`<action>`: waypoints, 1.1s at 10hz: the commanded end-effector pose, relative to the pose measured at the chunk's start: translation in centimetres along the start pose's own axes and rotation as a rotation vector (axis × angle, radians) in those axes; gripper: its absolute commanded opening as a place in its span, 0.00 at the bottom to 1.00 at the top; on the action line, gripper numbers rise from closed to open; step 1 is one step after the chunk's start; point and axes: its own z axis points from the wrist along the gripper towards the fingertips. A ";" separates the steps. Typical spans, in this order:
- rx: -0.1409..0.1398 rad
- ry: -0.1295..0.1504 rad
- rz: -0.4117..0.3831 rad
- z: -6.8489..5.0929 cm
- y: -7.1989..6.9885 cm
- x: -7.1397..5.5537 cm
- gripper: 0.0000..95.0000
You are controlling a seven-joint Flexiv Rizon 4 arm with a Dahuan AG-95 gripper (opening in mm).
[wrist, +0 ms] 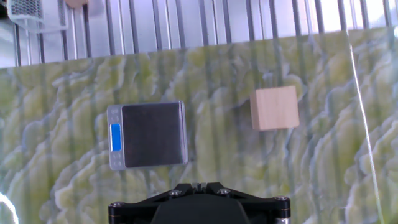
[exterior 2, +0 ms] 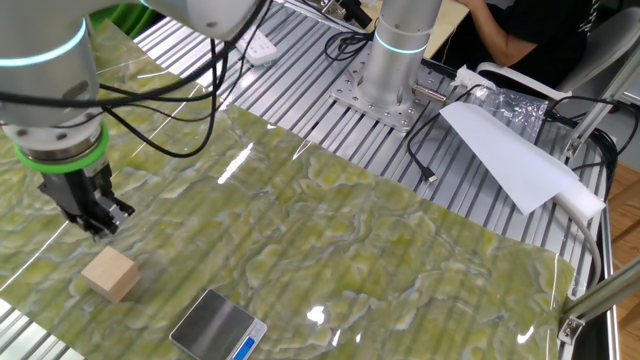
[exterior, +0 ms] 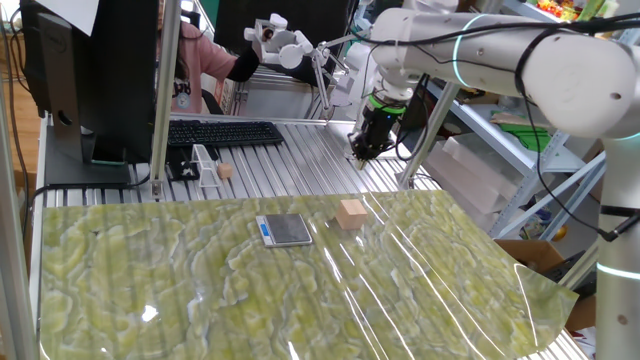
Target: Place the block on the scale
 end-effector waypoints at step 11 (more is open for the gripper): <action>-0.003 0.005 0.012 0.6 0.0 0.3 0.00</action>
